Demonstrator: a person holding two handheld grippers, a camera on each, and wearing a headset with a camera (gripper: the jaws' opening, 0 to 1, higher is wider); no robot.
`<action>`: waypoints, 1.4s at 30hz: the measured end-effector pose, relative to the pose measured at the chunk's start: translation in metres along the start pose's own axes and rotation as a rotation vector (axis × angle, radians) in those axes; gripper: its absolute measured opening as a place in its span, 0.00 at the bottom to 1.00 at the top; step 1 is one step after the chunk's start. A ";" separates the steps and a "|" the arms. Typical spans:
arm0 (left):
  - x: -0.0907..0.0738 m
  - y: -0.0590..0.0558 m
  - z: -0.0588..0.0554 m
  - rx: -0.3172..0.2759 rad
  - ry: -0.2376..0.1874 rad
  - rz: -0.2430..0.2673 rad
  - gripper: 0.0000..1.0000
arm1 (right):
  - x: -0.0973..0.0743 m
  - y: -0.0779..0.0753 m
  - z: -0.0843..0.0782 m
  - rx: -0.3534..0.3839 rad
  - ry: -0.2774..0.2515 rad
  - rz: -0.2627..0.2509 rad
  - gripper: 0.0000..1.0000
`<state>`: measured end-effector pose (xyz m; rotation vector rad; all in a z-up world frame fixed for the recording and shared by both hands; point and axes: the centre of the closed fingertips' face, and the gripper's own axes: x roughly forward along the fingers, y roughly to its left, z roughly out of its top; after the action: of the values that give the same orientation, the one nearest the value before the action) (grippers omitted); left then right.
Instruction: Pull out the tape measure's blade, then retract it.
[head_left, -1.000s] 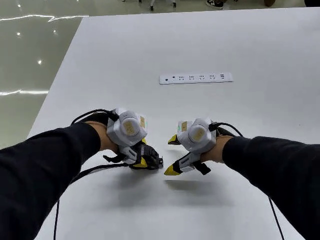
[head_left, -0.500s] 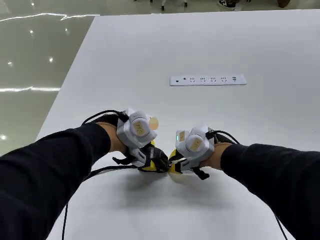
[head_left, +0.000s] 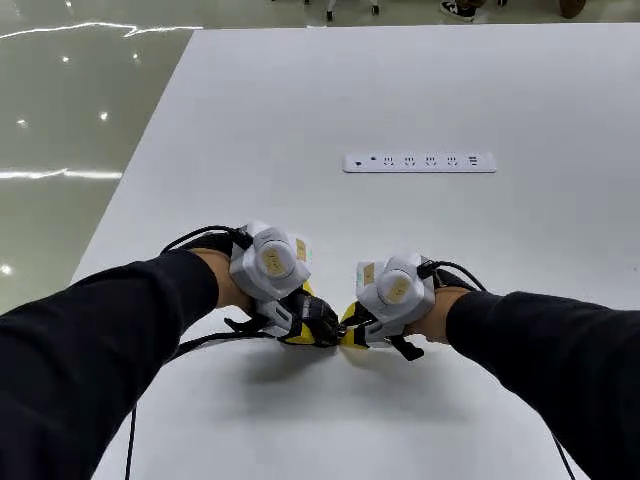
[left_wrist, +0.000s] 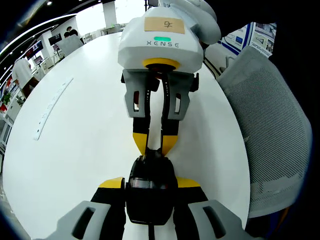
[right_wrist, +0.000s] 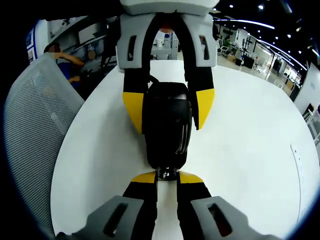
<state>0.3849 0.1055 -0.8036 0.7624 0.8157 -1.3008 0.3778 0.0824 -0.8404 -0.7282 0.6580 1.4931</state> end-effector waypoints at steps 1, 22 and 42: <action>0.000 0.000 0.000 0.001 -0.001 -0.001 0.33 | 0.000 0.001 0.000 0.002 0.001 0.000 0.08; 0.002 0.000 0.000 -0.022 0.000 0.023 0.33 | 0.001 0.000 0.003 0.048 -0.015 -0.022 0.14; 0.001 0.002 -0.002 -0.024 -0.010 0.041 0.33 | -0.011 -0.002 -0.014 0.041 0.022 -0.012 0.10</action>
<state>0.3866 0.1070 -0.8051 0.7499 0.8027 -1.2555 0.3808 0.0642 -0.8406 -0.7165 0.6979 1.4583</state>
